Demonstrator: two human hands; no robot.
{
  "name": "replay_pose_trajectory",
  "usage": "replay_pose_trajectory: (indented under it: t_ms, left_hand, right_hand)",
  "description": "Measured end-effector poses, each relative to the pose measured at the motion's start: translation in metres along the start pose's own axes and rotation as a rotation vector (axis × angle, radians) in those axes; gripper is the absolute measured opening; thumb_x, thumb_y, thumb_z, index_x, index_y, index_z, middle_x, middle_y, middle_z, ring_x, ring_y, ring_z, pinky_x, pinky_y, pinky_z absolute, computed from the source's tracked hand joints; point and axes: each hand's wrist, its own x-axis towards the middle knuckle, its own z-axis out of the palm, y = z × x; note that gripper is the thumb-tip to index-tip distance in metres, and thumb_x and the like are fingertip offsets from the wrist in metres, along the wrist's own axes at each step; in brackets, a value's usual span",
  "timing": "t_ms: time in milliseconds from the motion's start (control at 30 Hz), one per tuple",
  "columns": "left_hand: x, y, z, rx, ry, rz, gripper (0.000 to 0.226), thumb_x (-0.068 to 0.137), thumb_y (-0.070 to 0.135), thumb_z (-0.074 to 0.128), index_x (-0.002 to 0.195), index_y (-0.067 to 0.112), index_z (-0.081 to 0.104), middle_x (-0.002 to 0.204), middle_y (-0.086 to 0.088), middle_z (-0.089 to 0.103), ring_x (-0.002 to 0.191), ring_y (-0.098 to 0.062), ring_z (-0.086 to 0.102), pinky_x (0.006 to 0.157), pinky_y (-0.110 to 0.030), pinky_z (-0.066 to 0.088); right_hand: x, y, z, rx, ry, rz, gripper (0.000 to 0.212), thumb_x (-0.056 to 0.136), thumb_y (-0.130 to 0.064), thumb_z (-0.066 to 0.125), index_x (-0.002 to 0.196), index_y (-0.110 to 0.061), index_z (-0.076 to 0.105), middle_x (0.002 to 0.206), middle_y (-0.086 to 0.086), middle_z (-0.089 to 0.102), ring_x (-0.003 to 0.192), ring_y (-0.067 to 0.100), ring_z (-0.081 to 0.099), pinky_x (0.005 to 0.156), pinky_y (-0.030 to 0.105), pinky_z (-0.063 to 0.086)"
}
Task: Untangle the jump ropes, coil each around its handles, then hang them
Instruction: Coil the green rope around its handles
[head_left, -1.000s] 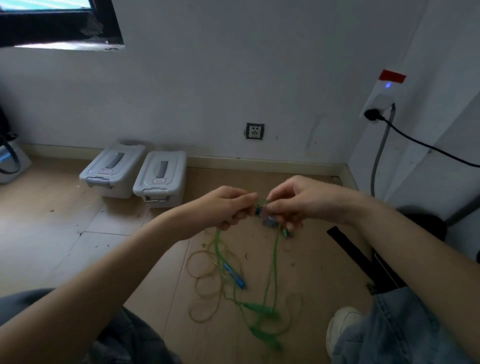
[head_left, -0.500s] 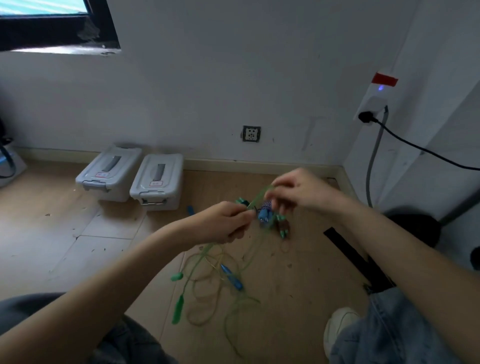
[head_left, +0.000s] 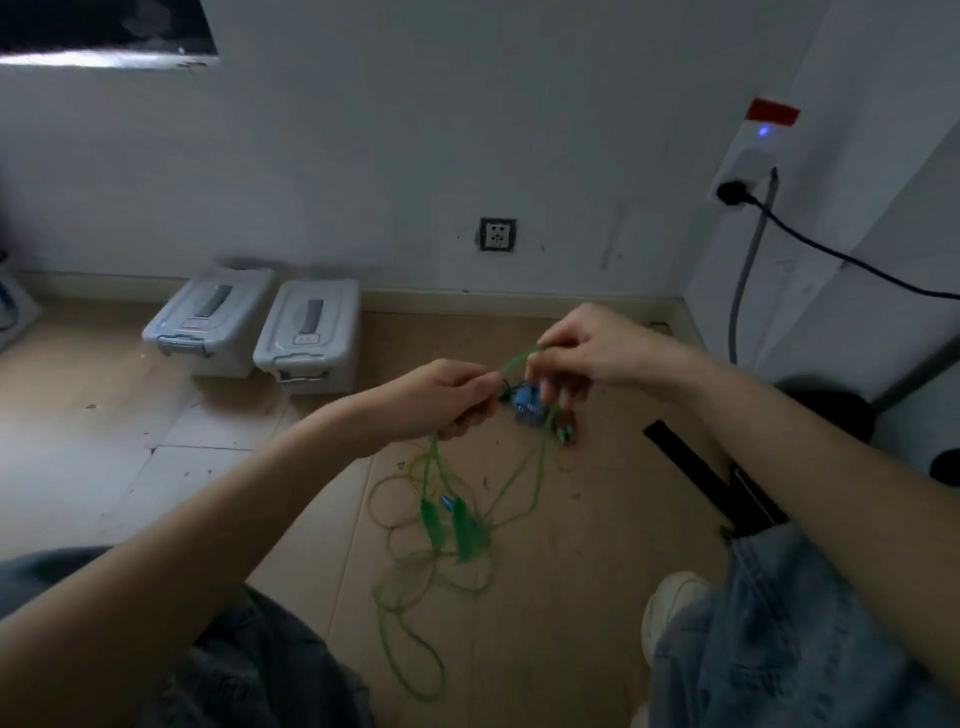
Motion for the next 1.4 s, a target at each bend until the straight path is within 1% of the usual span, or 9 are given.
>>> replay_pose_trajectory:
  t_ms: [100, 267, 367, 533, 767, 933, 1067, 1200, 1400]
  left_hand:
    - [-0.005, -0.018, 0.003, 0.208, -0.094, -0.109, 0.04, 0.099, 0.027, 0.032, 0.064, 0.015, 0.045, 0.057, 0.004, 0.044, 0.043, -0.006, 0.037, 0.048, -0.018, 0.034]
    - [0.0, -0.006, 0.008, 0.099, -0.103, 0.008, 0.04, 0.098, 0.024, 0.036, 0.06, 0.018, 0.044, 0.041, 0.013, 0.043, 0.035, 0.001, 0.033, 0.039, -0.01, 0.029]
    - [0.001, -0.001, 0.008, 0.006, -0.127, 0.028, 0.038, 0.098, 0.027, 0.037, 0.062, 0.019, 0.05, 0.041, 0.014, 0.043, 0.039, -0.001, 0.032, 0.041, -0.012, 0.029]
    - [0.0, -0.008, 0.0, -0.002, -0.076, 0.071, 0.027, 0.096, 0.022, 0.041, 0.074, 0.018, 0.054, 0.07, 0.011, 0.064, 0.07, -0.007, 0.062, 0.072, -0.02, 0.05]
    - [-0.004, -0.012, -0.012, 0.001, -0.094, -0.028, 0.017, 0.094, 0.021, 0.047, 0.083, 0.008, 0.052, 0.068, -0.002, 0.055, 0.055, -0.011, 0.054, 0.055, -0.021, 0.05]
    - [-0.004, -0.001, -0.006, 0.194, -0.147, 0.029, 0.013, 0.093, 0.024, 0.049, 0.088, 0.014, 0.055, 0.069, 0.004, 0.051, 0.054, -0.003, 0.047, 0.053, -0.016, 0.044]
    - [-0.003, -0.003, -0.008, 0.221, -0.12, -0.031, 0.014, 0.091, 0.023, 0.052, 0.079, 0.016, 0.055, 0.067, 0.003, 0.053, 0.051, -0.002, 0.049, 0.054, -0.017, 0.046]
    - [-0.008, -0.015, -0.022, -0.016, -0.09, -0.12, 0.009, 0.088, 0.016, 0.056, 0.096, 0.018, 0.059, 0.076, 0.002, 0.057, 0.064, -0.004, 0.055, 0.062, -0.018, 0.052]
    - [-0.007, -0.006, -0.037, -0.138, -0.027, -0.029, 0.012, 0.087, 0.025, 0.053, 0.097, 0.02, 0.057, 0.075, 0.005, 0.062, 0.054, 0.002, 0.054, 0.052, -0.013, 0.047]
  right_hand:
    - [0.002, 0.013, -0.023, -0.224, 0.295, 0.108, 0.02, 0.094, -0.011, 0.051, 0.099, 0.0, 0.066, 0.073, 0.001, 0.067, 0.042, 0.004, 0.058, 0.044, 0.014, 0.042]
    - [-0.005, 0.006, 0.002, -0.26, -0.213, 0.003, 0.063, 0.08, -0.021, 0.071, 0.135, -0.025, 0.041, 0.125, -0.011, 0.051, 0.073, 0.003, 0.063, 0.06, 0.016, 0.052]
    - [-0.004, -0.003, 0.017, -0.076, -0.387, -0.094, 0.022, 0.086, -0.017, 0.064, 0.107, -0.019, 0.059, 0.091, -0.011, 0.066, 0.061, 0.005, 0.064, 0.052, 0.016, 0.049]
    - [-0.002, 0.001, -0.001, -0.071, -0.048, -0.11, 0.014, 0.089, -0.012, 0.059, 0.082, -0.008, 0.07, 0.057, -0.005, 0.063, 0.041, 0.006, 0.053, 0.041, 0.016, 0.04]
    - [-0.008, 0.014, -0.015, -0.345, -0.19, 0.114, 0.011, 0.085, -0.023, 0.065, 0.094, -0.02, 0.07, 0.089, -0.002, 0.07, 0.052, 0.002, 0.054, 0.042, 0.013, 0.036]
    - [-0.005, 0.005, 0.008, -0.106, -0.254, -0.079, 0.039, 0.082, -0.033, 0.067, 0.119, -0.027, 0.056, 0.11, -0.017, 0.059, 0.096, -0.005, 0.056, 0.08, 0.013, 0.046]
    - [-0.006, -0.005, 0.02, 0.006, -0.191, -0.114, 0.012, 0.092, -0.021, 0.056, 0.092, -0.013, 0.066, 0.075, 0.003, 0.064, 0.062, 0.005, 0.061, 0.058, 0.014, 0.048]
    - [-0.007, -0.003, 0.0, -0.027, 0.035, -0.079, 0.022, 0.094, -0.019, 0.052, 0.082, -0.015, 0.069, 0.045, -0.013, 0.05, 0.042, -0.001, 0.041, 0.047, 0.016, 0.036]
    - [-0.008, 0.0, -0.001, 0.103, 0.155, -0.09, 0.021, 0.093, -0.017, 0.052, 0.082, -0.012, 0.069, 0.054, -0.005, 0.05, 0.051, 0.009, 0.041, 0.052, 0.02, 0.035]
